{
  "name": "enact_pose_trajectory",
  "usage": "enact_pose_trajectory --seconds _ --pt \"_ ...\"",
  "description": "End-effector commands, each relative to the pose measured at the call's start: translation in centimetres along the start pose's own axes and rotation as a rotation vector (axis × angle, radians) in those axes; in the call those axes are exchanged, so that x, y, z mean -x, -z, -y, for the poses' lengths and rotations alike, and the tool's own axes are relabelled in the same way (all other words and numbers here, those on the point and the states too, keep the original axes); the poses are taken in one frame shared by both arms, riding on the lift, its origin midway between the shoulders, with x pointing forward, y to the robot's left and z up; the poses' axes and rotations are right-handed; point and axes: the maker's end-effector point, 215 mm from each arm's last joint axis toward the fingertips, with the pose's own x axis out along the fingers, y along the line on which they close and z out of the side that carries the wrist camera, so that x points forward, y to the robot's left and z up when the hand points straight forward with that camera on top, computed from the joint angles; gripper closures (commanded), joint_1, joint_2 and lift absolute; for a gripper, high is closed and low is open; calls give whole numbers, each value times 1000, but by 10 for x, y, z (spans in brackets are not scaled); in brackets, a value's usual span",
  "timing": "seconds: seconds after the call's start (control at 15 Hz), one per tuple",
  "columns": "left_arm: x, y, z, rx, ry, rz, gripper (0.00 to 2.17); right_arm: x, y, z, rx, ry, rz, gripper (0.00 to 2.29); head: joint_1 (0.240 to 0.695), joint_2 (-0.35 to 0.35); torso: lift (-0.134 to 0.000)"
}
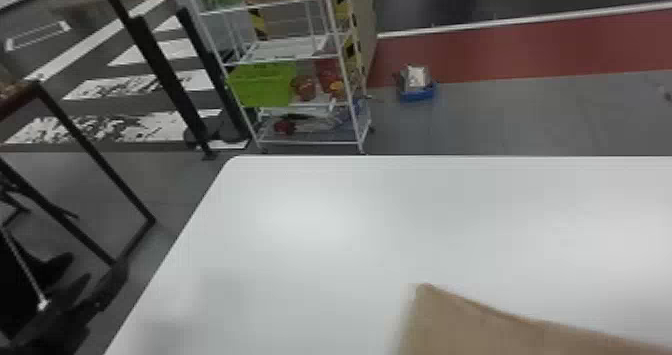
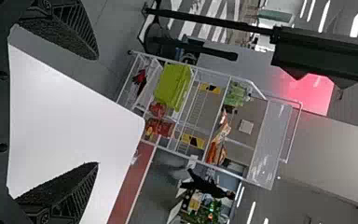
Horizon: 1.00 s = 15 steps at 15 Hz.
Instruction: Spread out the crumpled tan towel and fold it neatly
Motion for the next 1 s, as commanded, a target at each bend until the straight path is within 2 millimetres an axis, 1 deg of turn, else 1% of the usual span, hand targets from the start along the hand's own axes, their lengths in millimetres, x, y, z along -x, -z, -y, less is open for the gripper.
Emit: enact_pose_trajectory --seconds 0.0,0.13,0.2,0.33,0.47,0.53,0.6,0.67,0.8,0.87,0.93 --pt "-1 1 0 1 1 -2 76 11 1 5 6 18 -11 1146 695 350 -122" --pt "-1 2 1 2 4 -4 76 26 0 19 13 66 -14 1146 695 350 -122" --pt "-1 2 1 1 3 -4 76 28 1 20 12 71 -19 1146 695 350 -122" --pt "1 0 -4 -5 -5 5 76 28 -3 15 19 66 -12 1146 695 350 -122" --pt "2 -2 -5 -7 -6 9 76 40 -5 23 24 97 -14 1146 695 350 -122" --pt "1 -1 -4 -4 -3 9 76 35 -4 14 16 76 -18 1146 695 350 -122" --pt "0 0 -2 -3 2 8 76 23 -3 -2 8 29 -24 1146 695 350 -122" --pt "0 1 -2 -3 0 8 76 11 -3 -13 11 -5 -23 1146 695 350 -122" --pt "-2 1 -1 -7 4 11 76 -7 5 -37 -9 -67 -34 1146 695 350 -122" --pt "-2 1 0 -7 6 11 76 -13 9 -46 -13 -87 -35 1146 695 350 -122" --pt "-3 2 1 -5 7 10 76 -14 11 -51 -11 -95 -32 1146 695 350 -122"
